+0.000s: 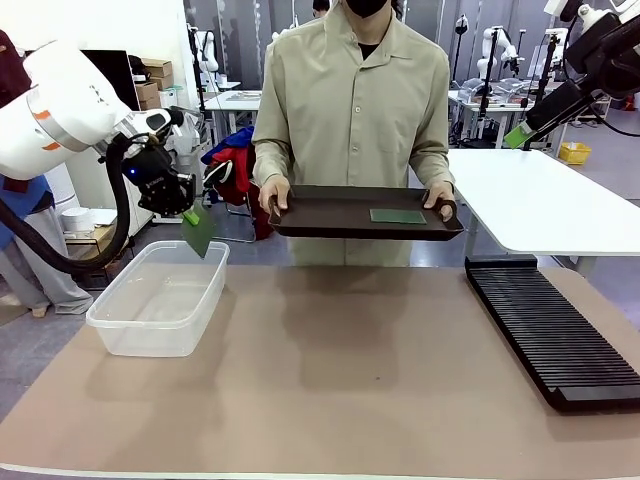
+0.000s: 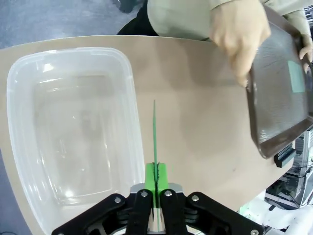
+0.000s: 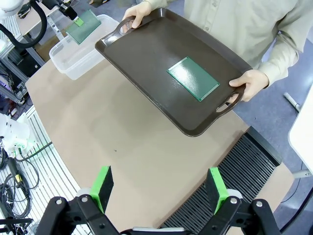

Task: Sort PCBs into racks and boxes based on the side picked up.
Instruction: If the short side of the Blank PCB is picked up, insert it into the PCB Rack ; if the long side is picked up, place it in the Organizing box.

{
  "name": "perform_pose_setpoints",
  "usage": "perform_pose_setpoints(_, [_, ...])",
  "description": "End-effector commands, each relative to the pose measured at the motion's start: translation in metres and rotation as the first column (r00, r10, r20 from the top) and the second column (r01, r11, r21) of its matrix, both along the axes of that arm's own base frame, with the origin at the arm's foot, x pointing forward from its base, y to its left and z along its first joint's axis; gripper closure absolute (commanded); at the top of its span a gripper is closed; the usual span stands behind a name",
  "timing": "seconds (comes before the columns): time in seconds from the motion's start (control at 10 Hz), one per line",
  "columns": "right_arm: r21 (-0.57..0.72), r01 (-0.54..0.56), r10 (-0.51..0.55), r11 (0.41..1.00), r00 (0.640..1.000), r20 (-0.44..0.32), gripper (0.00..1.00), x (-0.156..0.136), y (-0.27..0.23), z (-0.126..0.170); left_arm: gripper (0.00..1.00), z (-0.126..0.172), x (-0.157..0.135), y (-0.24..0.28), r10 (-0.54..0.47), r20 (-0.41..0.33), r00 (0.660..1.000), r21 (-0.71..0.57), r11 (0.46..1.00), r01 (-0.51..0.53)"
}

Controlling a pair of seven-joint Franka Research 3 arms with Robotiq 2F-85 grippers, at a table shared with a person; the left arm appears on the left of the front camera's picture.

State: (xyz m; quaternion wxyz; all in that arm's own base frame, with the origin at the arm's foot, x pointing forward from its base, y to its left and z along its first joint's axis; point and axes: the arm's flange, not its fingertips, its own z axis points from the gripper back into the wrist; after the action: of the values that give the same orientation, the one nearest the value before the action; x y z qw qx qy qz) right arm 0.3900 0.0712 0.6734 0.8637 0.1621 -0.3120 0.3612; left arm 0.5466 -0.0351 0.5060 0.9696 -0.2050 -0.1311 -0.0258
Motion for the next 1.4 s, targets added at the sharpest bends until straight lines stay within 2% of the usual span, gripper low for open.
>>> perform_pose_setpoints(0.0, [0.000,-0.002,0.002,1.000,1.000,-0.004,0.00,0.000,0.001,-0.002,0.98,-0.014,-0.002,-0.005,0.021,-0.023,1.000,0.031,0.999,-0.020])
perform_pose_setpoints(0.6, [0.000,-0.002,0.002,1.000,1.000,-0.004,0.00,0.000,0.001,-0.002,0.98,-0.054,-0.013,0.003,-0.053,-0.130,0.990,0.095,0.993,0.066])
perform_pose_setpoints(0.7, [0.000,-0.002,0.002,1.000,1.000,-0.004,0.00,0.000,0.001,-0.002,0.98,-0.051,-0.013,0.005,-0.029,-0.121,0.992,0.091,0.995,0.040])
perform_pose_setpoints(1.2, [0.000,-0.002,0.002,1.000,1.000,-0.004,0.00,0.000,0.001,-0.002,0.98,-0.056,-0.009,0.002,-0.041,-0.117,0.992,0.074,0.996,0.050])
perform_pose_setpoints(1.3, [0.000,-0.002,0.002,1.000,1.000,-0.004,0.00,0.000,0.001,-0.002,0.98,-0.062,0.000,0.006,-0.089,-0.127,0.988,0.095,0.990,0.101])
